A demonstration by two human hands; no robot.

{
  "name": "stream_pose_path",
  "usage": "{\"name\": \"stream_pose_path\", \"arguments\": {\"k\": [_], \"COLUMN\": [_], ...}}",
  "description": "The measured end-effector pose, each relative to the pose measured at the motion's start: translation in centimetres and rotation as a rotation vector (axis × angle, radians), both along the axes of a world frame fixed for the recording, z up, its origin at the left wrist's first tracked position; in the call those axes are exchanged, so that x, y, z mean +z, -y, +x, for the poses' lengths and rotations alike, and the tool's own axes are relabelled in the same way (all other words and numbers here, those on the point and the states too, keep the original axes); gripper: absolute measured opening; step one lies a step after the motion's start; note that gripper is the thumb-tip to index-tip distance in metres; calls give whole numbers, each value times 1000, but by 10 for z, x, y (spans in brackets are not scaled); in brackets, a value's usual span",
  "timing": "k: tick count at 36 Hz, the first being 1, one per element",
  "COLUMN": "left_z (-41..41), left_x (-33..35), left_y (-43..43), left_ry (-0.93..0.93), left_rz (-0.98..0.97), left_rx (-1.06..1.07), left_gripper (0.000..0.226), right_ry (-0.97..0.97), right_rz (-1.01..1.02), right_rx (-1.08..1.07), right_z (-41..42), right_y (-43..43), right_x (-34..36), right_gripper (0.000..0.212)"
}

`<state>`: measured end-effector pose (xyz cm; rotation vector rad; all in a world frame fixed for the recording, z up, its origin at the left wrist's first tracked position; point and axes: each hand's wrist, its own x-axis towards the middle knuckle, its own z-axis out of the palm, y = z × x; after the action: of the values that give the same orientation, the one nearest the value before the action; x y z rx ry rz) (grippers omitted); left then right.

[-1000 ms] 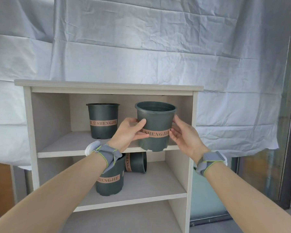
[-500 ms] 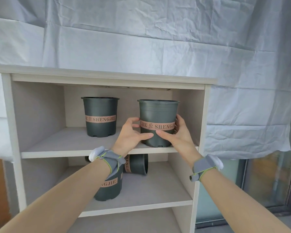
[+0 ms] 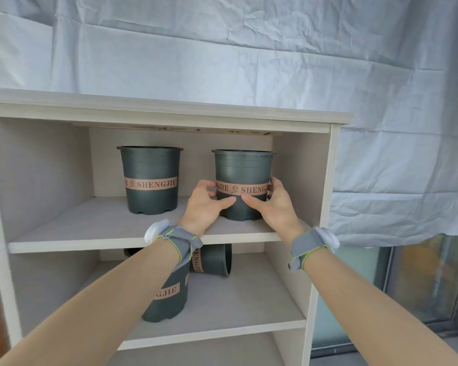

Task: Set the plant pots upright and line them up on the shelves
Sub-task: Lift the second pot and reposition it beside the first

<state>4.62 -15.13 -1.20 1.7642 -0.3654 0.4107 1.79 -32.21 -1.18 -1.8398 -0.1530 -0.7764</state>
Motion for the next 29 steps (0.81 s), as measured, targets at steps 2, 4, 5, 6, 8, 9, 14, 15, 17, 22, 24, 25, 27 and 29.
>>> {"name": "stream_pose_path", "arguments": {"k": [2,4,5,6,8,9,14,15,17,22,24,25,27,29], "left_z": [2,4,4,5,6,6,5,5,3,-8,-13,-15,-15,-13], "left_x": [0,0,-1,0,-1,-1,-2,-2,-2,15,29,35,46,55], "left_y": [1,2,3,2,2,2,2,1,0,-31,-47,-59,-76,-91], "left_ry": [-9,-10,-12,-10,-12,-14,-34,-33,-25,226,383,441,510,523], "left_rz": [4,21,29,34,42,41,36,38,47,305,436,488,575,656], "left_rx": [22,39,40,43,38,39,10,9,16,253,367,424,520,573], "left_gripper": [64,63,62,62,62,62,68,69,68,48,43,42,43,47], "right_ry": [-7,-14,-23,-28,-42,-49,-100,-111,-138,-177,-184,-189,-198,-201], "right_rz": [-11,-35,-48,-60,-84,-100,-168,-184,-214,-250,-243,-244,-236,-213], "right_rx": [-26,-59,-78,-98,-142,-162,-244,-259,-285,-294,-291,-289,-290,-281], "right_z": [3,6,7,9,11,12,12,11,10,8,8,8,8,9], "right_y": [-2,-5,-5,-7,-8,-9,-14,-15,-16,-19,-18,-20,-21,-22], "right_x": [0,0,-1,-1,-2,-2,-1,-1,0,3,4,4,5,5], "right_gripper": [66,63,61,59,59,59,60,60,61,62,62,62,65,67]}}
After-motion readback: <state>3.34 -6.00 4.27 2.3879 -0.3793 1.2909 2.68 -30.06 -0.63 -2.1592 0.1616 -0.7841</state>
